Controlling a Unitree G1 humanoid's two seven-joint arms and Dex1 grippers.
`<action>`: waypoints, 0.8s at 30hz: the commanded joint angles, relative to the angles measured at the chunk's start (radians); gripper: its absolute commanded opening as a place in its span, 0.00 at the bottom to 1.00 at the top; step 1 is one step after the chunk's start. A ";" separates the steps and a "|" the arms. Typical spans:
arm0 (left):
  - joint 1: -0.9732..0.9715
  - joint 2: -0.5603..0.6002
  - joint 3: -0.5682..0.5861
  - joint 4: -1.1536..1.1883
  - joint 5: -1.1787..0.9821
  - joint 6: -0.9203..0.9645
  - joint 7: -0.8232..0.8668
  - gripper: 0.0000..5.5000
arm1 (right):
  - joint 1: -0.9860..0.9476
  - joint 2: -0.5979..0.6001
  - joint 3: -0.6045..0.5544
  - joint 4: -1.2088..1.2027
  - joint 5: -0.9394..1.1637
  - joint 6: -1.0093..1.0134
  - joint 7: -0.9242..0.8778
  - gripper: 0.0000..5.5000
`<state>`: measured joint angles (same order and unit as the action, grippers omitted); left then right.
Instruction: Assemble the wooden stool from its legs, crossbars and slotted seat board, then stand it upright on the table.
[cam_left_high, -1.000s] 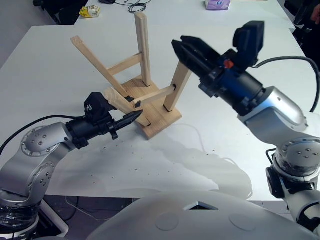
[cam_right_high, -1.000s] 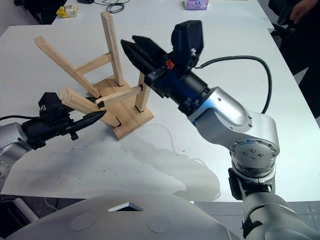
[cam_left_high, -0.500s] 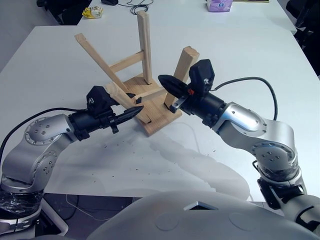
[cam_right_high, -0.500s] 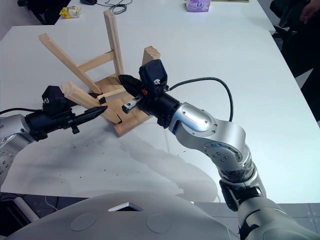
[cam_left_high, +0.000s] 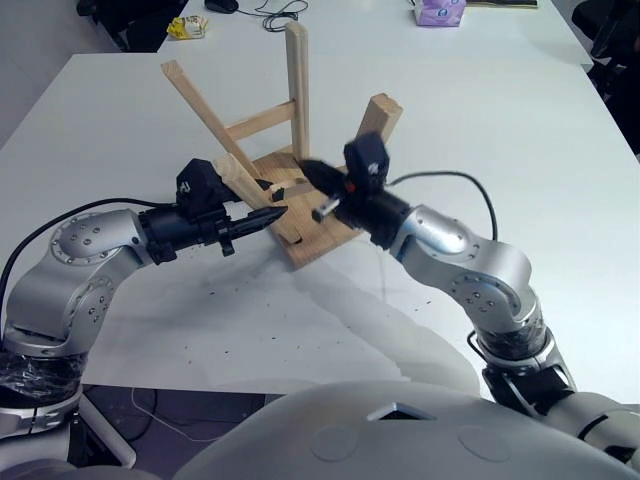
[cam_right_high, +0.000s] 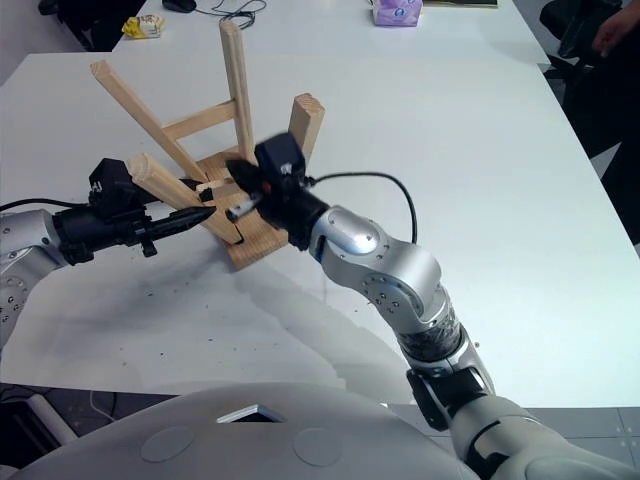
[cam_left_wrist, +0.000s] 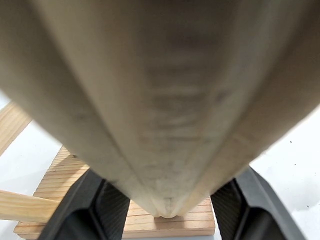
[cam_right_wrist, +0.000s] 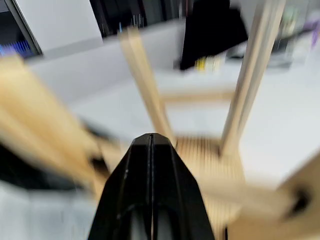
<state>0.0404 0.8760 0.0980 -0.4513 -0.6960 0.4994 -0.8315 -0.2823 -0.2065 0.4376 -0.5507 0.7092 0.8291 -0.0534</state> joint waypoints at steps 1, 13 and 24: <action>0.063 0.029 -0.082 0.069 0.045 0.091 -0.048 0.37 | 0.035 -0.020 0.013 -0.030 -0.017 0.064 0.037 0.00; -0.014 0.043 -0.146 0.131 0.085 0.053 -0.125 0.37 | -0.163 0.172 -0.163 -0.014 -0.036 -0.026 0.053 0.00; -0.093 0.055 -0.213 0.177 0.102 0.045 -0.194 0.37 | -0.020 0.037 0.037 0.054 -0.170 0.133 0.141 0.00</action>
<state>-0.1208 0.9010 -0.0074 -0.3058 -0.6649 0.4587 -0.9699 -0.3437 -0.1624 0.4646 -0.5033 0.5363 0.8983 0.0721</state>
